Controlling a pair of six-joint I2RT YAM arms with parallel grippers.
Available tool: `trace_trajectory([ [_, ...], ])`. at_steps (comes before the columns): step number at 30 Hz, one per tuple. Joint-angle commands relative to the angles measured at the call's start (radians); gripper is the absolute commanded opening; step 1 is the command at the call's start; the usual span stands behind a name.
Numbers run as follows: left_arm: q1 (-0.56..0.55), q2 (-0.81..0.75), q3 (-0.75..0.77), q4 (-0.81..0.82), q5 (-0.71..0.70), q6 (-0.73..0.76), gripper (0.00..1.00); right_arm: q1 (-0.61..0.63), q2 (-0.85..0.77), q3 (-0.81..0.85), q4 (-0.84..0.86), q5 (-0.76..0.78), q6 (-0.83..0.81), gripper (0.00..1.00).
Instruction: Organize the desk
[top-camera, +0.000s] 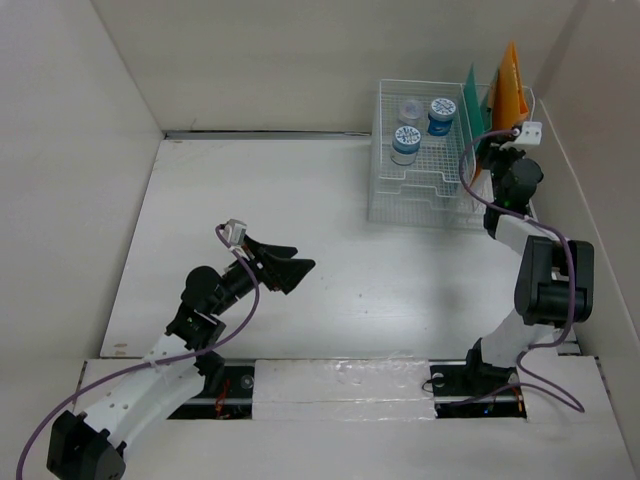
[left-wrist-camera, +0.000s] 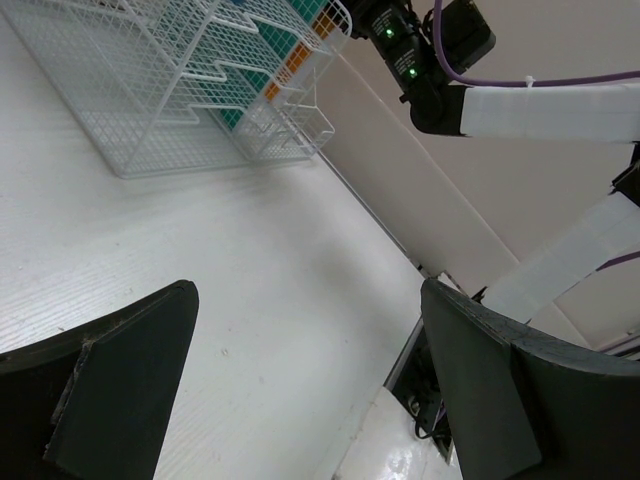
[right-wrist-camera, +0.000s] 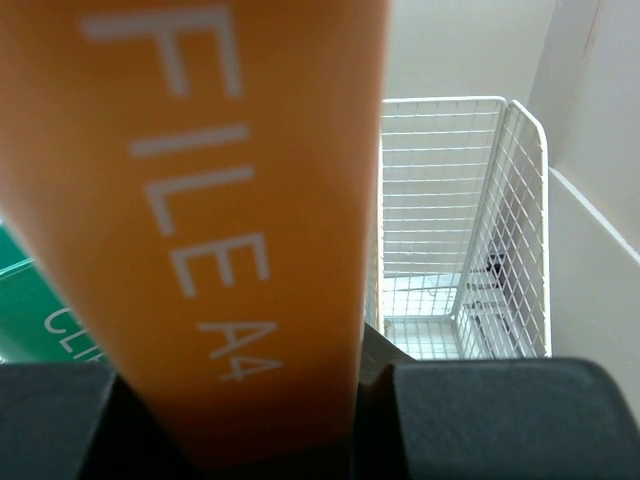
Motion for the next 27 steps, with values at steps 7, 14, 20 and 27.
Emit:
trace_trajectory([
  [7,-0.005,-0.012,0.001,0.038,0.001,0.023,0.9,0.049,0.014,0.118,0.087,-0.002,-0.029,0.0],
  [14,-0.005,0.011,-0.001,0.057,-0.004,0.023,0.9,0.049,0.038,0.039,0.19,0.001,-0.033,0.0],
  [20,-0.005,0.021,0.004,0.066,0.001,0.026,0.9,0.039,0.095,0.0,0.188,-0.031,-0.017,0.0],
  [27,-0.005,0.024,0.015,0.061,-0.013,0.028,0.9,0.003,0.103,0.078,-0.001,-0.112,0.086,0.0],
])
